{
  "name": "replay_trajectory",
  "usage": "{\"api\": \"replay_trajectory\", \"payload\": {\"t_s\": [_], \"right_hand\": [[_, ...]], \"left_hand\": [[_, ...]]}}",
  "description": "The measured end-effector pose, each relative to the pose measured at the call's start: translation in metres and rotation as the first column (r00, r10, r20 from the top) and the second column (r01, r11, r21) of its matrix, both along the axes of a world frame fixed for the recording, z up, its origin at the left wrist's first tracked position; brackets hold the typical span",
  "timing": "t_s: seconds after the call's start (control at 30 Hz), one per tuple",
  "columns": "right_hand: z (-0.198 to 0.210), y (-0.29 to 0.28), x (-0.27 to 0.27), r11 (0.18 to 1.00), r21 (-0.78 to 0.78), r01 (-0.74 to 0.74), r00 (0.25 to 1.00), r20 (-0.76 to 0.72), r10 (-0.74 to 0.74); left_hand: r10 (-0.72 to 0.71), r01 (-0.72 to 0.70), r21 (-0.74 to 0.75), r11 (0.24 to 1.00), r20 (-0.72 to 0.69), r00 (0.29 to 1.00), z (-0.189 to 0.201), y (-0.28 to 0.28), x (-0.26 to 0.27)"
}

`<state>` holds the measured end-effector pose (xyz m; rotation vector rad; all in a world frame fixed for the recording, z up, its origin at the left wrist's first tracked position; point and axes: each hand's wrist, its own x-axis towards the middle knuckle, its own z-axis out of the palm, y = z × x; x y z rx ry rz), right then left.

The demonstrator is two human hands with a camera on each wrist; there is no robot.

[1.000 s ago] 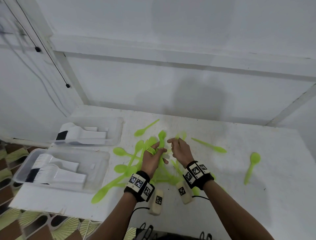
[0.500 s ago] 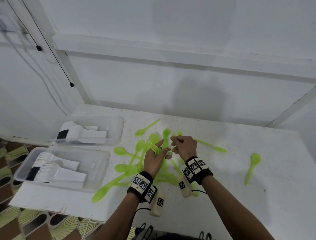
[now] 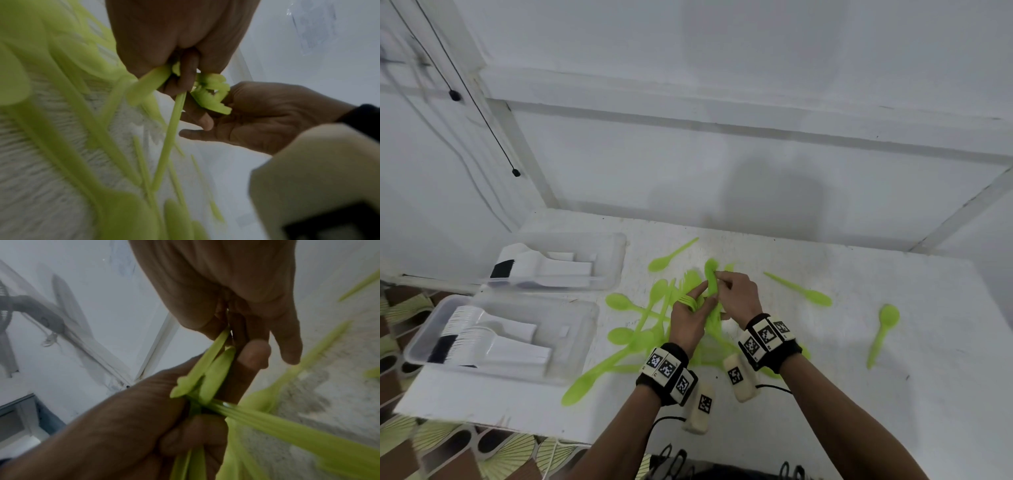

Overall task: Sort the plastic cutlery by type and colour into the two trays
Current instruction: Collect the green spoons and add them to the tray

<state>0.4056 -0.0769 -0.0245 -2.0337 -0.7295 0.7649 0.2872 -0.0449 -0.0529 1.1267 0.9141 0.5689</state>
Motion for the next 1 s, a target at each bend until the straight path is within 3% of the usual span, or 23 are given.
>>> {"api": "replay_trajectory", "payload": {"t_s": [0.17, 0.27, 0.33, 0.43, 0.5, 0.63, 0.87, 1.0], "right_hand": [[0.002, 0.006, -0.001, 0.998, 0.059, -0.030, 0.991, -0.127, 0.038], [0.008, 0.004, 0.007, 0.988, 0.143, 0.062, 0.966, -0.257, -0.024], [0.011, 0.001, 0.012, 0.983, 0.179, 0.046, 0.971, -0.238, -0.002], [0.013, -0.003, 0.017, 0.992, 0.088, -0.091, 0.985, -0.137, 0.102], [0.010, -0.003, 0.018, 0.991, 0.033, -0.131, 0.980, -0.146, 0.135], [0.009, -0.002, 0.012, 0.994, 0.056, 0.098, 0.944, -0.321, -0.075], [0.002, 0.001, 0.000, 0.967, 0.157, 0.202, 0.947, -0.283, -0.152], [-0.002, 0.005, -0.004, 0.974, 0.140, 0.178, 0.978, -0.135, -0.160]], "left_hand": [[0.020, -0.017, -0.079, 0.997, 0.037, 0.999, 0.012, 0.008, 0.001], [0.018, -0.010, -0.103, 0.995, 0.077, 0.997, 0.021, 0.013, -0.001], [0.031, -0.022, -0.115, 0.993, 0.080, 0.996, 0.023, 0.015, -0.003], [0.049, -0.039, -0.132, 0.990, 0.079, 0.996, 0.020, 0.013, -0.002], [0.053, -0.047, -0.117, 0.992, 0.051, 0.997, 0.018, 0.011, -0.002], [0.061, -0.054, -0.124, 0.991, 0.059, 0.996, 0.014, 0.007, 0.000], [0.048, -0.044, -0.067, 0.997, 0.047, 0.998, 0.010, 0.008, 0.006], [0.070, -0.070, 0.013, 0.997, -0.040, 0.997, 0.016, 0.005, 0.007]]}}
